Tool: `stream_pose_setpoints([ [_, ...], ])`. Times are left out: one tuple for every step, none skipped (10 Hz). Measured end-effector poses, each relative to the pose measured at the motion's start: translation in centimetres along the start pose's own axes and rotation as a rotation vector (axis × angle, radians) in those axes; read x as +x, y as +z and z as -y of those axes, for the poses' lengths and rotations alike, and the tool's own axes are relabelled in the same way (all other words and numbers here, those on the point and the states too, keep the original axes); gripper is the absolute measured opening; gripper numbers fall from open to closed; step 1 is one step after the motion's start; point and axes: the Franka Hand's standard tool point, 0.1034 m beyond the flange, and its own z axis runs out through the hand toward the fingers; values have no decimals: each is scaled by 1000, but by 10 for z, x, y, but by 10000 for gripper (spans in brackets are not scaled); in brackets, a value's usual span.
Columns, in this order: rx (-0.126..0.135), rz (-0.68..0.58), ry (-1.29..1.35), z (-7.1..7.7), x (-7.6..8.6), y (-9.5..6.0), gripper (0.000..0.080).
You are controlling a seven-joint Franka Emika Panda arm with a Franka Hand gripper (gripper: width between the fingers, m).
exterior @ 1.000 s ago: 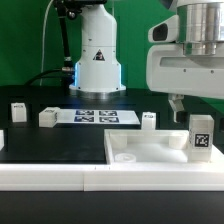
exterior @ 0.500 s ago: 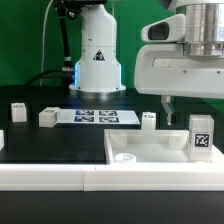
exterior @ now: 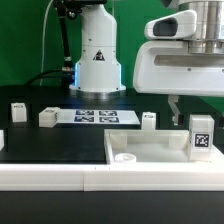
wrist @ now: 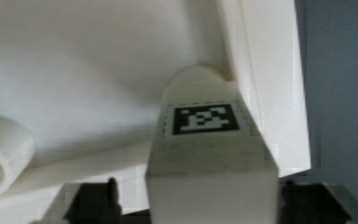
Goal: Assemble one leg
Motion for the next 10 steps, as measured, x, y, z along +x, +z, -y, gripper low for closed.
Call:
stream_pose_setpoints([
  [0,0,0,0,0,0,410],
  [1,0,14,0,0,0,291],
  [1,0,31,0,0,0,291],
  [1,-1,35,0,0,0,291],
  [3,-3,73,-1,1,0,291],
  [15,-13,206,-1,1,0,291],
  [34,-34,322,-2,1,1,291],
  [41,-48,397,-3,0,1,291],
  [49,-46,515,-3,0,1,291],
  [51,-43,590,-4,0,1,292],
])
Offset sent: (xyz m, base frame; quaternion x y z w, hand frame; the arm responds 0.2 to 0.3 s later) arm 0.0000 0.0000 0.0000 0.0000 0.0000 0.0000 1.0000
